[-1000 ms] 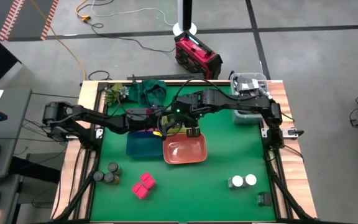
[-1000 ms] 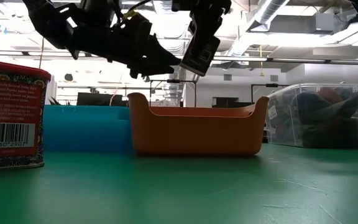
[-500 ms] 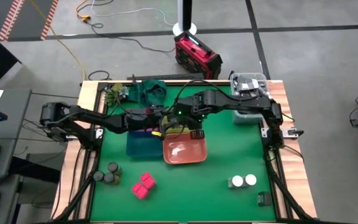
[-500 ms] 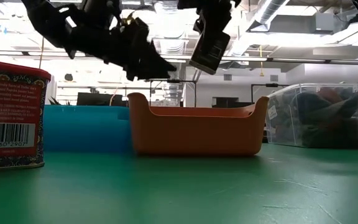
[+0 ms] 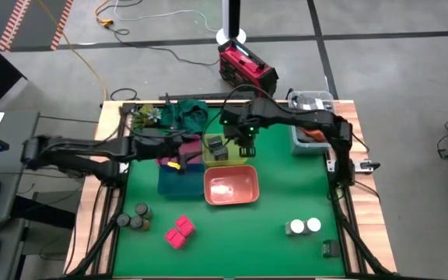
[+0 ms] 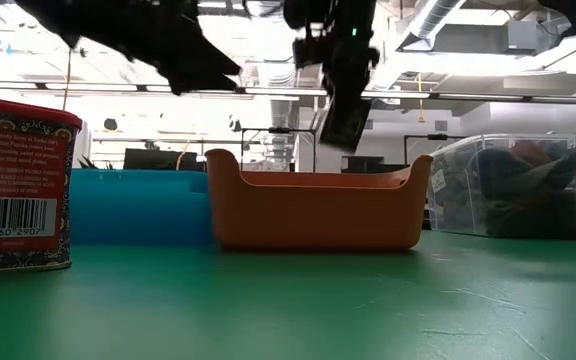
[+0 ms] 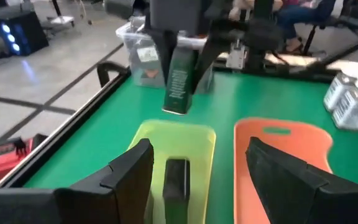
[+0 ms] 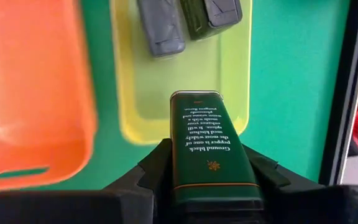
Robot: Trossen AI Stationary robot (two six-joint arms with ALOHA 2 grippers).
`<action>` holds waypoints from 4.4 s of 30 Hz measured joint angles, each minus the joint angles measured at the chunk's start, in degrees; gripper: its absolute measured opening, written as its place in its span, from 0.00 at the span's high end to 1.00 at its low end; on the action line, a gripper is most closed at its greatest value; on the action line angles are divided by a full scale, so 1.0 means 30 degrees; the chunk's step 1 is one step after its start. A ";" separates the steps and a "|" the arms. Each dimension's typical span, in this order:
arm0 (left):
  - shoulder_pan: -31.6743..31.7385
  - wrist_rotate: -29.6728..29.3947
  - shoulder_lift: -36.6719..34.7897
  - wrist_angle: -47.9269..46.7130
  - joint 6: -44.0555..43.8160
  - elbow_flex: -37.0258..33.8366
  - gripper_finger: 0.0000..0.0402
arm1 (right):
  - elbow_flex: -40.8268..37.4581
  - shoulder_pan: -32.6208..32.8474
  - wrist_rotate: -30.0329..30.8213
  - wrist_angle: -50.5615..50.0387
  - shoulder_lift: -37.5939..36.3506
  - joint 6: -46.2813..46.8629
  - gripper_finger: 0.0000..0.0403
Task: Sort spices by type
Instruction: Put the top black seasoning can into the yellow bin, then put the left white seasoning bottle into the orange bin
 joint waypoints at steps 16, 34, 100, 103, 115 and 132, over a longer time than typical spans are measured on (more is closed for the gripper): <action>-0.0015 -0.0022 -0.5162 -0.6671 -0.1346 0.0001 0.39 | -0.3360 -0.1345 -0.1475 0.5978 0.0281 -0.2332 0.60; -0.0095 -0.0015 -0.5265 -0.7120 -0.1341 0.0008 0.39 | -0.3287 -0.2259 -0.2080 0.6415 0.3371 -0.2358 0.60; -0.9879 -0.2164 -0.4442 -1.0514 -0.6060 0.0008 0.39 | -0.6092 1.4933 0.1880 -0.0808 -0.4948 2.1658 0.31; -0.9865 -0.3198 -0.4435 -1.0533 -0.5427 0.0008 0.39 | -0.6092 1.5551 0.0433 -0.1112 -0.4239 2.3081 0.31; -0.9850 -0.3490 -0.4442 -1.0932 -0.4285 0.0008 0.39 | -0.6092 1.6942 -0.1529 -0.3658 -0.3443 2.4447 0.31; -0.9850 -0.3483 -0.4436 -1.2470 -0.5099 0.0008 0.39 | -0.6187 1.8952 -0.0734 -0.4193 -0.3410 2.5080 0.30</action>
